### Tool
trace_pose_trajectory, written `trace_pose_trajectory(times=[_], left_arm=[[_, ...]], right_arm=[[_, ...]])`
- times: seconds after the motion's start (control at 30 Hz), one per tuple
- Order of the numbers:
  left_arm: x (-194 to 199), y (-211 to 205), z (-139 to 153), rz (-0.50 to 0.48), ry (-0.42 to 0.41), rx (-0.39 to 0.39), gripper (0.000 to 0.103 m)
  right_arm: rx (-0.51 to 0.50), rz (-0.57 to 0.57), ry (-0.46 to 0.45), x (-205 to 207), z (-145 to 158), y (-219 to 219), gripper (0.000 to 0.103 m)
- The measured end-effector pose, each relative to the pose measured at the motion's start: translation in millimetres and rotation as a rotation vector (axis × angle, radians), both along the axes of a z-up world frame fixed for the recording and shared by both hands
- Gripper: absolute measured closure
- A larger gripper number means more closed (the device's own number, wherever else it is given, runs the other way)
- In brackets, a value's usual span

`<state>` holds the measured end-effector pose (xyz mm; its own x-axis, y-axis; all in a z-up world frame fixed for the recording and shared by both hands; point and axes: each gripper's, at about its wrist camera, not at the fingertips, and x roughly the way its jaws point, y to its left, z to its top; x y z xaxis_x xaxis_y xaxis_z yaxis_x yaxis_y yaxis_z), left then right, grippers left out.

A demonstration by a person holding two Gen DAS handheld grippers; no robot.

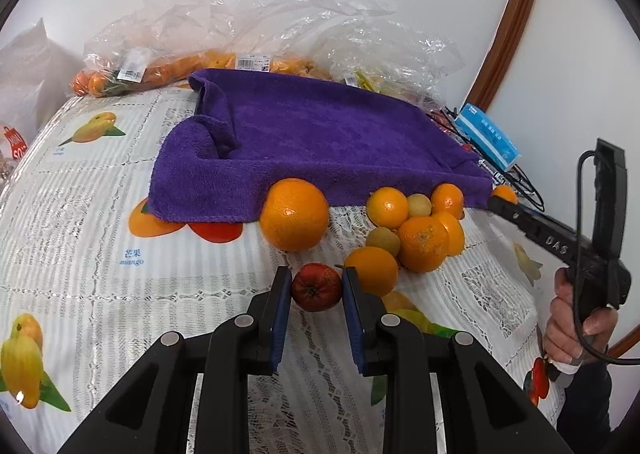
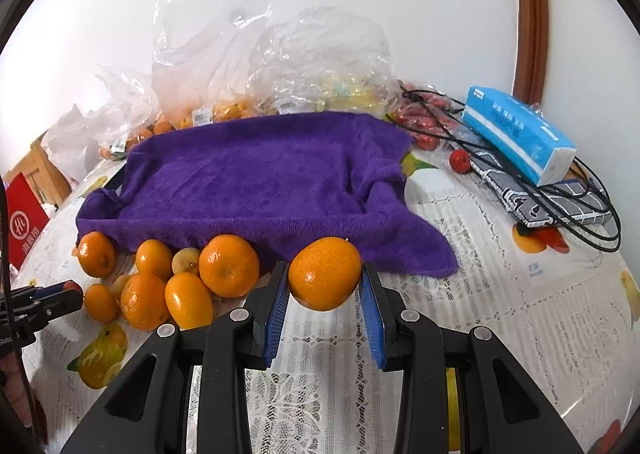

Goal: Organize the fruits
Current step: 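Lift the red tomato with the left tool while the right tool carries the mandarin over the towel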

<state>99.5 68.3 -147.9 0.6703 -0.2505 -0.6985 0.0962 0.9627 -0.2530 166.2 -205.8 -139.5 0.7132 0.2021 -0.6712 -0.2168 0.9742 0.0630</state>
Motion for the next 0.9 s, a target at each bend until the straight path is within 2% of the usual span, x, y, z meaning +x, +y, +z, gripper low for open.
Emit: trace_pose_trajectory(times=[0.37,0.6,0.7,0.77,0.9], left_arm=[[14,-3,48,0.066,-0.047,0.049,0.079],[43,-15,75,0.150,-0.095,0.137,0.079],[58,-24,80,0.167,-0.099,0.184,0.079],[70,-27,81,0.179,-0.104,0.188,0.079],[90,-30,77,0.181,-0.112,0.168,0.079]], right_arm=[[0.000,0.011,-0.079,0,50,5,0.068],[0.013,0.033,-0.115,23,73,16,0.068],[0.000,0.028,-0.135,34,83,22,0.068],[-0.020,0.018,-0.147,42,88,28,0.068],[0.010,0.033,-0.149,57,93,36,0.068]])
